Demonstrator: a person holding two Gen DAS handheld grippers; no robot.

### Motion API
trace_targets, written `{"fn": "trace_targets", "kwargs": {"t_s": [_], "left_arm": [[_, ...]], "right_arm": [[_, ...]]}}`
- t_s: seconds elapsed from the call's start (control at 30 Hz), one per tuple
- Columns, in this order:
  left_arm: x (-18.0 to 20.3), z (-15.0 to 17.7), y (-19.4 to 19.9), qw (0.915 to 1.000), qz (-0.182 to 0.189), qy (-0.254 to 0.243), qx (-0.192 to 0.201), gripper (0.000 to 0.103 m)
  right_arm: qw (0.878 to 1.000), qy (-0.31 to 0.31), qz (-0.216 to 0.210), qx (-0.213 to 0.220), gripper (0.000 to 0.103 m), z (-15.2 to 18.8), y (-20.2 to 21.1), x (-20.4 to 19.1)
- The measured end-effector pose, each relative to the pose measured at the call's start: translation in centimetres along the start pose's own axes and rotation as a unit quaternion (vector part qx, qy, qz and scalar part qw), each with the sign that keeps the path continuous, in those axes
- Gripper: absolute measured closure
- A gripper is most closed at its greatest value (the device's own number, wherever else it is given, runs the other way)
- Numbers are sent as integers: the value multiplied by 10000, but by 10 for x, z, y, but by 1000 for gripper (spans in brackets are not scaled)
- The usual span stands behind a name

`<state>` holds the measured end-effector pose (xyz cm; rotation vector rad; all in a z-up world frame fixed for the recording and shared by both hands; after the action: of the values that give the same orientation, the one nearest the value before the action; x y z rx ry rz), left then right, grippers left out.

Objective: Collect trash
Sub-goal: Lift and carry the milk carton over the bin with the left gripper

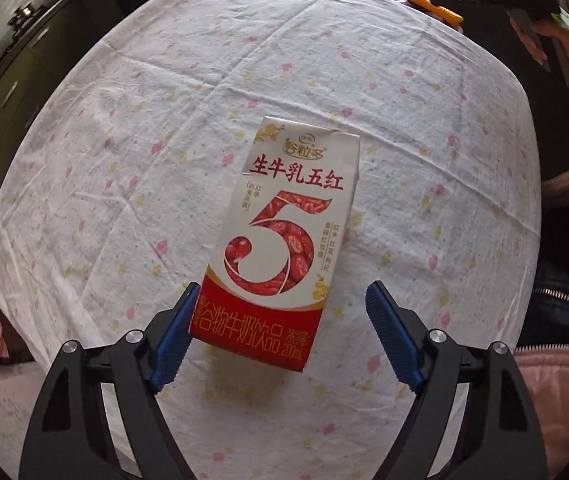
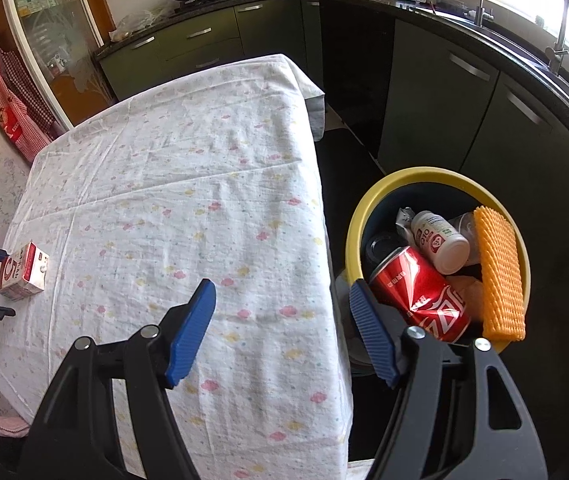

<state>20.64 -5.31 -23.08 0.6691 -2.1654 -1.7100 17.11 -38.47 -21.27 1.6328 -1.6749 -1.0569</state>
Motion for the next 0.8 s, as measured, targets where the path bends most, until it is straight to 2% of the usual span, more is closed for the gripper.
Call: {"fn": "trace_targets", "kwargs": {"t_s": [0.07,0.1,0.17,0.37,0.6,0.8], "left_arm": [[5,-4,3,9998,39,100,181,22],[7,-6,4,9997,9,42,251,25],[8,-8,2,9997,-53,-98,222,47],[12,-18,-9,9998,51,165,108,51],[30,-31,-5,9990,-312,223,242,52],[45,-73,8,9972,-558,90,499,52]], "right_arm": [[10000,-1,-73,-16,37,2,-3,-2],[9999,17,-103,-34,37,3,-4,-3],[9999,43,-138,-56,37,6,-5,-4],[9998,-120,-166,35,37,13,3,11],[9994,-243,-179,192,37,15,17,26],[9987,-334,-193,334,37,21,30,38]]}}
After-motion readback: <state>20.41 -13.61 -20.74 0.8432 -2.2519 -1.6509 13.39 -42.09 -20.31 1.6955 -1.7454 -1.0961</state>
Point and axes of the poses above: each gripper's, at about its wrist camera, not at the fingertips, and y roughly against the way its jaws point, x to its right, z to its underside, the point moved 9 cm from there along -y, roughly the way its jaws point
